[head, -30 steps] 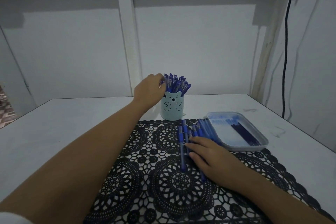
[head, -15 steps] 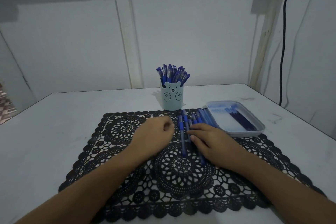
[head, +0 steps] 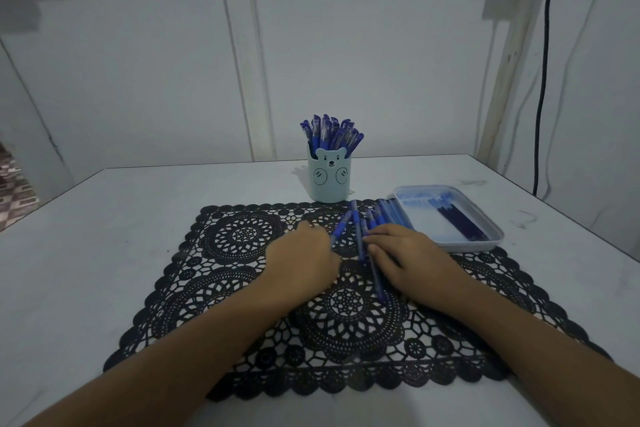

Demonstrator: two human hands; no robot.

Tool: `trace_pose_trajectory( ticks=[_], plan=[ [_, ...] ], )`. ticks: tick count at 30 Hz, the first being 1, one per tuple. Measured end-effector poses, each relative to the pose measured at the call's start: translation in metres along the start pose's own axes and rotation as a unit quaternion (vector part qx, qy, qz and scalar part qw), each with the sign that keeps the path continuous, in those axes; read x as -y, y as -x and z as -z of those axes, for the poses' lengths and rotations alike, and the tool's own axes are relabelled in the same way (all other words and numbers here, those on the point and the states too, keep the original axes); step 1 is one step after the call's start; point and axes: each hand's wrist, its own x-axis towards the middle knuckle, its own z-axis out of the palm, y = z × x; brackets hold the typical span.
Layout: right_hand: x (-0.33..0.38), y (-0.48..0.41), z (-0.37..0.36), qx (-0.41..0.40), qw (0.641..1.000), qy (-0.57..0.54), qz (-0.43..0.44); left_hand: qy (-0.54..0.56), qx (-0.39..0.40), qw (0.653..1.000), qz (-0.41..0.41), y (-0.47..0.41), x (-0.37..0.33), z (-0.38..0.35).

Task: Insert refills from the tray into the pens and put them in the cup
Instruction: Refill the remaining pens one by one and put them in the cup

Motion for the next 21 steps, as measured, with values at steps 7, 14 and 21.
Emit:
trace_pose_trajectory(
  ticks=[7, 14, 21],
  plan=[
    [0.000, -0.003, 0.002, -0.041, 0.999, 0.003, -0.010, 0.039, -0.044, 0.997, -0.052, 0.011, 0.045, -0.003],
    [0.008, -0.003, -0.001, -0.040, 0.990, 0.111, 0.079, 0.140, -0.055, 0.972, -0.181, 0.034, 0.050, 0.000],
    [0.019, 0.000, 0.001, -0.044, 0.984, 0.117, 0.129, 0.010, -0.190, 0.954, -0.230, 0.034, 0.051, -0.009]
  ],
)
